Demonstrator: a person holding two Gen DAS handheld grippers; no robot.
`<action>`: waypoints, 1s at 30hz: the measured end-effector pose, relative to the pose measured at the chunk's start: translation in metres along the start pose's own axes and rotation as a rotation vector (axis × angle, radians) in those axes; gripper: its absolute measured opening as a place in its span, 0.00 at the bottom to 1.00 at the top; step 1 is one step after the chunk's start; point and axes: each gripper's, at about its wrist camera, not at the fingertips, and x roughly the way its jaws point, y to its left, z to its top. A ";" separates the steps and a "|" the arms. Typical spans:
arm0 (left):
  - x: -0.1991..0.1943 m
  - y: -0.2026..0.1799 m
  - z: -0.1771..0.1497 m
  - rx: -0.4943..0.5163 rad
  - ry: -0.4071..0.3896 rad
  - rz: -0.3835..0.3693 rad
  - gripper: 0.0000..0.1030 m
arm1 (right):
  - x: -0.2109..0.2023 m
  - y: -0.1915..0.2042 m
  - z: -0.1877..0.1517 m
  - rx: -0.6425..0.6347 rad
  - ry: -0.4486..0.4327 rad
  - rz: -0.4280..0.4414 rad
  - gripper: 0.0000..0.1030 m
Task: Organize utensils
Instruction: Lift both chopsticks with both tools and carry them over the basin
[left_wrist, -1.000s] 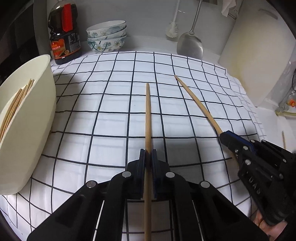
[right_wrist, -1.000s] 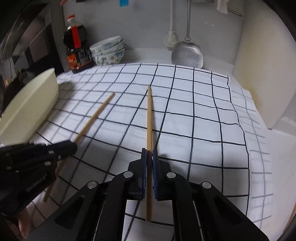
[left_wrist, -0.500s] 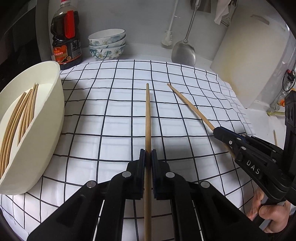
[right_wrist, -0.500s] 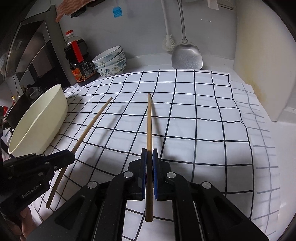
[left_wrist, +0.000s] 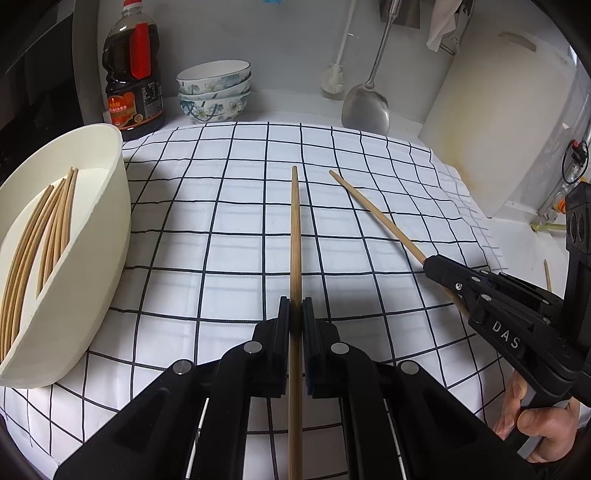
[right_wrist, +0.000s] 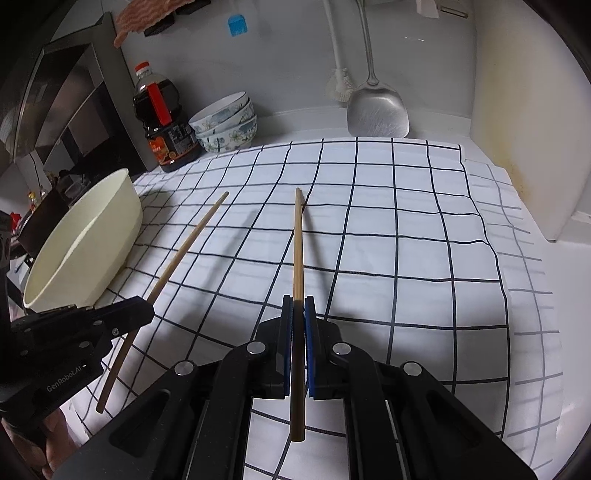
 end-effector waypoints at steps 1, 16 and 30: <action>0.000 0.000 0.000 -0.001 0.002 -0.001 0.07 | 0.002 0.001 0.000 -0.006 0.012 -0.001 0.06; 0.000 0.003 0.000 -0.005 -0.001 -0.031 0.07 | 0.021 0.001 -0.006 -0.046 0.083 -0.109 0.11; 0.000 0.010 0.005 0.001 -0.016 -0.074 0.07 | 0.045 0.009 0.013 -0.081 0.059 -0.212 0.38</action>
